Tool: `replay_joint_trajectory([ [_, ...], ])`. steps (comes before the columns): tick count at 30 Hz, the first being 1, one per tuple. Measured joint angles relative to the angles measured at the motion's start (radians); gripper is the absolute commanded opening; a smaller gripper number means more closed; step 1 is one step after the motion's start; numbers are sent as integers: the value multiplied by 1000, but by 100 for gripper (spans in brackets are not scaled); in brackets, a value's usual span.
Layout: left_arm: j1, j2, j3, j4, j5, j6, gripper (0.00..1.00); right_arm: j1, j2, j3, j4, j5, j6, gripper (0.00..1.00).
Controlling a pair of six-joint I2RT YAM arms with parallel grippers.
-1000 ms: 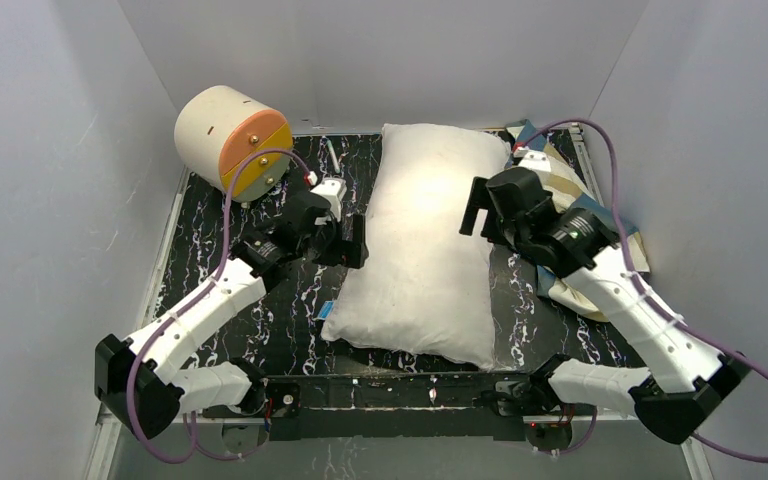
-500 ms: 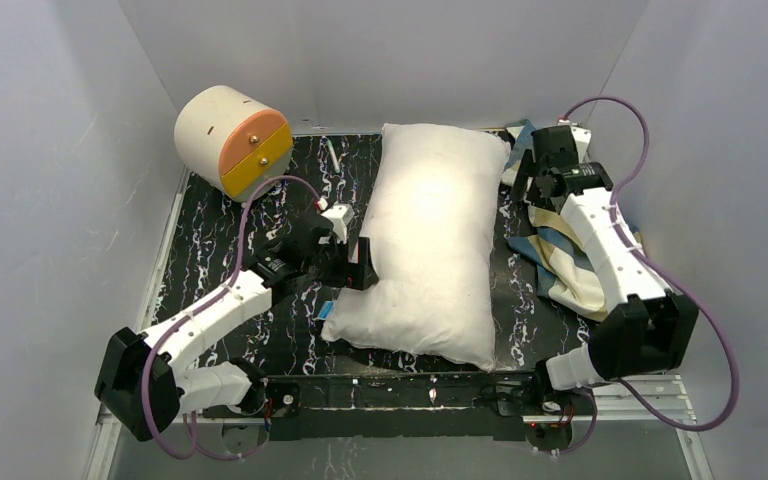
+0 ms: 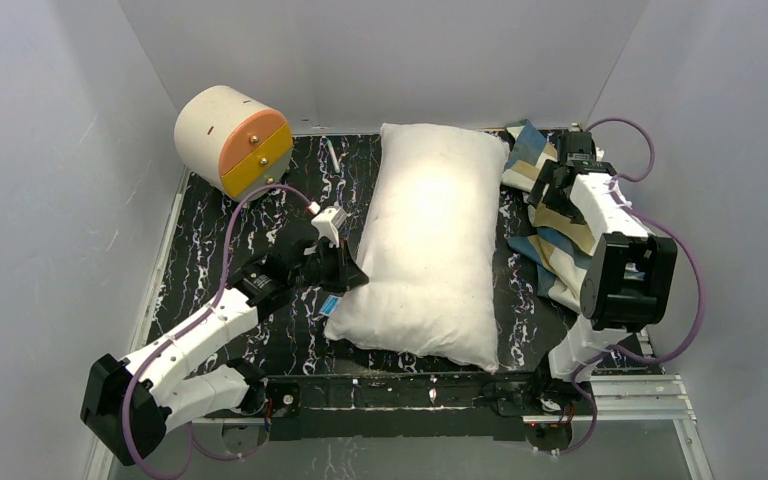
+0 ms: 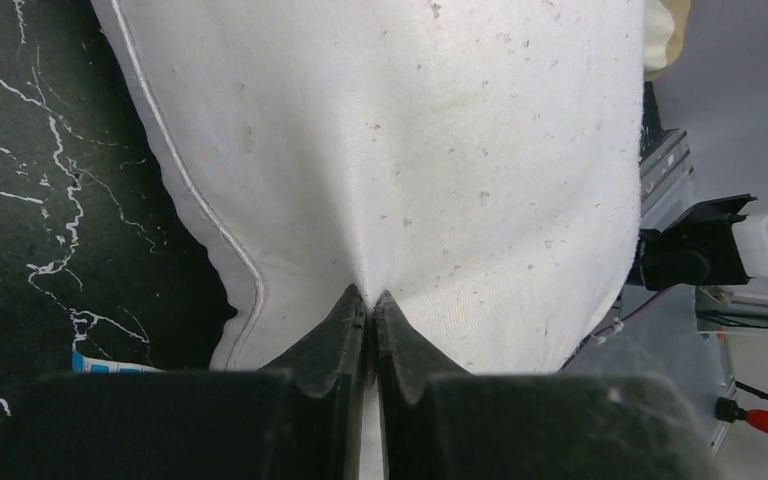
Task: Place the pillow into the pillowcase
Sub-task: Pick up the pillowcase at the corner of the board, then place the pillowcase at the center of the board.
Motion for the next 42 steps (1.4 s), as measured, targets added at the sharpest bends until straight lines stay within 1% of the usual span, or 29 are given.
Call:
replay_joint_trajectory([
  [3, 0, -19, -21, 27, 11, -32, 11, -24, 67, 0, 34, -37, -11, 86],
  [4, 0, -24, -27, 34, 13, -41, 15, -29, 85, 0, 42, -48, -13, 84],
  [5, 0, -31, -37, 47, 17, -52, 21, -34, 108, 0, 50, -59, -17, 80],
  [7, 0, -41, -48, 62, 29, -77, 35, -40, 150, 2, 56, -73, -27, 70],
  [8, 0, -43, -50, 69, 34, -83, 42, -40, 168, 3, 56, -79, -31, 63],
  [10, 0, -44, -51, 74, 40, -96, 55, -41, 191, 3, 53, -85, -37, 37],
  [14, 0, -48, -50, 56, 31, -106, 73, -41, 191, 26, 24, -88, -38, 1],
  [17, -1, -53, -30, 2, 0, -91, 80, -40, 168, 64, -6, -101, -37, 1],
  [21, -1, -52, 51, -79, -47, -51, 89, -41, 82, 141, -69, -140, -36, 1],
  [22, -1, -50, 80, -95, -58, -36, 95, -41, 53, 185, -98, -168, -35, 1],
  [23, -1, -48, 112, -111, -72, -24, 98, -41, 28, 230, -121, -192, -35, 1],
  [29, -1, -43, 255, -172, -122, 40, 98, -42, -82, 536, -230, -414, -29, 1],
  [34, -1, -38, 306, -200, -138, 66, 98, -42, -172, 682, -247, -669, 11, 1],
  [37, -1, -27, 336, -216, -142, 74, 98, -28, -225, 686, -235, -827, 69, 1],
  [39, -1, -18, 366, -235, -154, 75, 98, 11, -275, 619, -179, -911, 116, 1],
  [42, -1, 3, 431, -272, -179, 74, 98, 149, -334, 491, -152, -974, 152, 1],
])
